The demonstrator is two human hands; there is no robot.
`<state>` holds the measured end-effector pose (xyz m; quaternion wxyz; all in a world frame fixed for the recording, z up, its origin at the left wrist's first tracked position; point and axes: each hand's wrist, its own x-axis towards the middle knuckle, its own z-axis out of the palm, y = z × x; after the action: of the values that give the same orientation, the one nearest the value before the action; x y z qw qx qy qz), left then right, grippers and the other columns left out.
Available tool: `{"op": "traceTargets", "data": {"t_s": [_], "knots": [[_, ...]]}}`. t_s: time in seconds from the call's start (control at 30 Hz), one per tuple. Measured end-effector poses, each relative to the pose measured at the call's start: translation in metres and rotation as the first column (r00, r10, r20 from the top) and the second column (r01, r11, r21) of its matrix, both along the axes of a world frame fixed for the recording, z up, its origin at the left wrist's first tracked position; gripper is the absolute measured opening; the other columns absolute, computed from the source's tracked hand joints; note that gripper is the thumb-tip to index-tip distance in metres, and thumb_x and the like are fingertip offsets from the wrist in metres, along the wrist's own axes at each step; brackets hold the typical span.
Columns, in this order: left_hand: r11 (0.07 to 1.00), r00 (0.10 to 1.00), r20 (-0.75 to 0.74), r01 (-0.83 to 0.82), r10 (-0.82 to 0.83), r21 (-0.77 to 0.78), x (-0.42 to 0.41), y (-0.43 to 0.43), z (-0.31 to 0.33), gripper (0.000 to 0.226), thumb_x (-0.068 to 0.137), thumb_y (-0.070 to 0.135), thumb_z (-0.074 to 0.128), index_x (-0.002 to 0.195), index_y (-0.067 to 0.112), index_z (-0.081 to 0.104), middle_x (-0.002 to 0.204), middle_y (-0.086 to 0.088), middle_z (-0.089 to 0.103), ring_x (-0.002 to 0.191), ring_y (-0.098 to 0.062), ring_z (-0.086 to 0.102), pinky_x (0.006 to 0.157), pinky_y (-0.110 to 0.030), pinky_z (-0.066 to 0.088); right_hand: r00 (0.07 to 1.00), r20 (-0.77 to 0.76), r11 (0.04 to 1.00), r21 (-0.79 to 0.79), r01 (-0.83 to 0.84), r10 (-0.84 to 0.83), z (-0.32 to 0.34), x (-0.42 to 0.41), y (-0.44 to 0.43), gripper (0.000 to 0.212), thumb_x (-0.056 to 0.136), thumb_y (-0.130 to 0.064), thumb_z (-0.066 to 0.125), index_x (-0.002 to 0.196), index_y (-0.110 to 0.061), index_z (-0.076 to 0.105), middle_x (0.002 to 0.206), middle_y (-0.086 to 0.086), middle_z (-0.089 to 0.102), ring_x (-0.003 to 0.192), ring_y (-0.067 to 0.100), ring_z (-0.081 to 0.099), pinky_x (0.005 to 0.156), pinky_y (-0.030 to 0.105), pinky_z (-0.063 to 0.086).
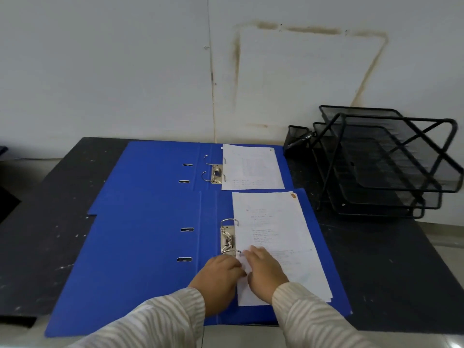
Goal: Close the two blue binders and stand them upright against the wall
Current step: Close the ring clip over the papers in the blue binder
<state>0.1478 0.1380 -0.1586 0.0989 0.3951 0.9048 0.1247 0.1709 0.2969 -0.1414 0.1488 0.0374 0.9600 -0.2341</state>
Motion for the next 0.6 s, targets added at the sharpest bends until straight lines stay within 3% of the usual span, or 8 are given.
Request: {"op": "traceTargets", "data": {"t_s": [0.1,0.2,0.33,0.4,0.47,0.6], "knots": [[0.976,0.982,-0.001,-0.185,0.187,0.115,0.000,-0.022,0.001,0.040,0.091,0.018,0.045,0.128,0.029,0.056,0.130,0.009,0.054,0.123,-0.014,0.045,0.109,-0.029,0.033,0.998,-0.054,0.998,0.042,0.038,-0.035,-0.004,-0.004,-0.013,0.036,0.088,-0.020,0.048,0.124,-0.020,0.049,0.121,0.000,0.048,0.116,0.019,0.043,0.099,0.033,0.039],[0.880,0.896,0.068,-0.444,0.439,0.169,-0.006,-0.052,0.001,0.039,0.092,0.021,0.050,0.130,0.028,0.054,0.131,0.010,0.052,0.123,-0.013,0.045,0.106,-0.026,0.033,0.993,-0.032,0.993,0.003,0.115,-0.115,-0.004,-0.008,-0.026,0.031,0.088,-0.019,0.052,0.118,-0.017,0.049,0.119,-0.001,0.050,0.113,0.018,0.046,0.097,0.032,0.042],[0.727,0.729,0.120,-0.683,0.674,0.069,-0.015,-0.102,-0.003,0.041,0.093,0.028,0.051,0.134,0.025,0.048,0.137,0.006,0.048,0.129,-0.018,0.041,0.107,-0.030,0.034,0.988,-0.027,0.985,-0.086,0.152,-0.155,-0.004,-0.009,-0.041,0.058,0.084,-0.005,0.051,0.137,-0.019,0.033,0.135,0.001,0.042,0.122,0.019,0.040,0.102,0.029,0.040],[0.663,0.658,0.134,-0.748,0.741,0.003,-0.017,-0.125,-0.005,0.044,0.093,0.030,0.051,0.136,0.025,0.045,0.140,0.004,0.045,0.132,-0.021,0.038,0.108,-0.034,0.034,0.988,-0.106,0.993,-0.032,0.113,-0.115,-0.004,-0.009,-0.050,0.063,0.084,-0.005,0.051,0.141,-0.019,0.028,0.140,0.000,0.038,0.126,0.018,0.036,0.106,0.028,0.038],[0.613,0.603,0.135,-0.789,0.786,-0.049,-0.017,-0.145,-0.006,0.047,0.092,0.032,0.051,0.138,0.025,0.043,0.143,0.004,0.042,0.134,-0.022,0.036,0.110,-0.036,0.033,0.988,-0.151,0.996,0.083,0.042,-0.029,-0.003,-0.009,-0.061,0.064,0.085,-0.011,0.052,0.143,-0.019,0.025,0.146,0.002,0.031,0.132,0.020,0.030,0.112,0.033,0.030],[0.508,0.497,0.113,-0.853,0.860,-0.116,-0.011,-0.184,-0.006,0.052,0.092,0.042,0.049,0.140,0.027,0.039,0.148,0.004,0.035,0.137,-0.023,0.033,0.112,-0.040,0.030,0.987,-0.053,0.946,0.299,-0.128,0.151,-0.006,-0.010,-0.091,0.060,0.090,-0.019,0.044,0.146,-0.020,0.020,0.157,0.003,0.013,0.145,0.026,0.000,0.116,0.048,-0.004]]}}
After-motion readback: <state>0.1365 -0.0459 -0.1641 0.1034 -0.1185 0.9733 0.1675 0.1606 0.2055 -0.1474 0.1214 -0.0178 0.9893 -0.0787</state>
